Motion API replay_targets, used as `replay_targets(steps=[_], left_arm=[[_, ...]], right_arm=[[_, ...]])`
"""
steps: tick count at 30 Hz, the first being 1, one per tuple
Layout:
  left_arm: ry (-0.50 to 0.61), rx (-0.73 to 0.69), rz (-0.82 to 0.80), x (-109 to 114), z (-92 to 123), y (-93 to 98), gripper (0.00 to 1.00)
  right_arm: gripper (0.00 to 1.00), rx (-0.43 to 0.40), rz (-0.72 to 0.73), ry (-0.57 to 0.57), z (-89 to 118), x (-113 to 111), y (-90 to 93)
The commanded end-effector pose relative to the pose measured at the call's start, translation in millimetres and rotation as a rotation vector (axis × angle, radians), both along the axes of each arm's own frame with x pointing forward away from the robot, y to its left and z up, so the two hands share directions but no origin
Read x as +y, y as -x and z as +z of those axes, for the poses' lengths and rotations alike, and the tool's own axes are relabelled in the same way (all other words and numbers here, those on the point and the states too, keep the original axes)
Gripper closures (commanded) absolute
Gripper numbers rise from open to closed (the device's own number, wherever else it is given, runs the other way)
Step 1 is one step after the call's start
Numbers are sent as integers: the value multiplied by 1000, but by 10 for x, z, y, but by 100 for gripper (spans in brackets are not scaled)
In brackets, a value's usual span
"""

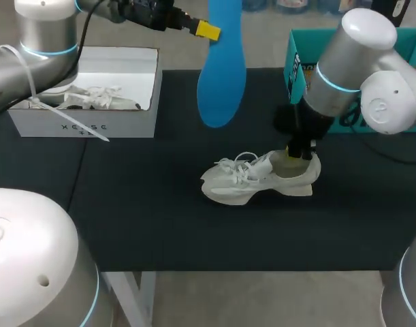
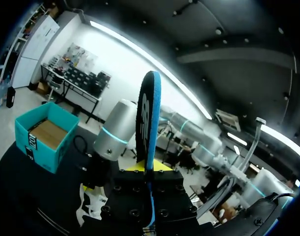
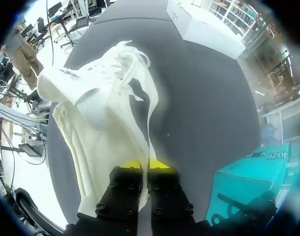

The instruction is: Take the shoe out of the shoebox, open the shoe tongue, remove and reinsert the insole, then place the shoe into the shoebox

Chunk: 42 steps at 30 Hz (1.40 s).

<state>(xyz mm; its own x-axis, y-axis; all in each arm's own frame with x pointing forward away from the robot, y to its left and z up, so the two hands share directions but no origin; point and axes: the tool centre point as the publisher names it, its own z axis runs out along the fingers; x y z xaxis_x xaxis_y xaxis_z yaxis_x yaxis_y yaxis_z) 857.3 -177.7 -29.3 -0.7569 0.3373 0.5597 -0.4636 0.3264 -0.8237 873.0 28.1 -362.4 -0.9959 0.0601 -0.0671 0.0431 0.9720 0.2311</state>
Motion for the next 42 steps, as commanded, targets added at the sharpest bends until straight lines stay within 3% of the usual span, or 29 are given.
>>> replay_targets(steps=[1, 4, 7, 25, 28, 33, 34, 35, 42], left_arm=[[-2, -1, 0, -1, 2, 1, 100], [-2, -1, 0, -1, 2, 1, 100], [-2, -1, 0, -1, 2, 1, 100], [-2, -1, 0, -1, 2, 1, 100], [-2, -1, 0, -1, 2, 1, 100], [-2, -1, 0, -1, 2, 1, 100], [-2, -1, 0, -1, 2, 1, 100], [-2, -1, 0, -1, 2, 1, 100], [-2, -1, 0, -1, 2, 1, 100]], right_arm=[[100, -15, 5, -11, 447, -217, 81], [100, -15, 20, -13, 598, -284, 80], [100, 41, 74, -40, 680, -295, 90], [100, 41, 74, -40, 680, -295, 90], [100, 65, -277, -169, 694, -369, 88], [100, 99, -638, -354, 657, -511, 230], [100, 123, -746, -445, 644, -542, 264], [100, 104, -767, -449, 631, -552, 288], [100, 214, -956, -708, 524, -499, 511]])
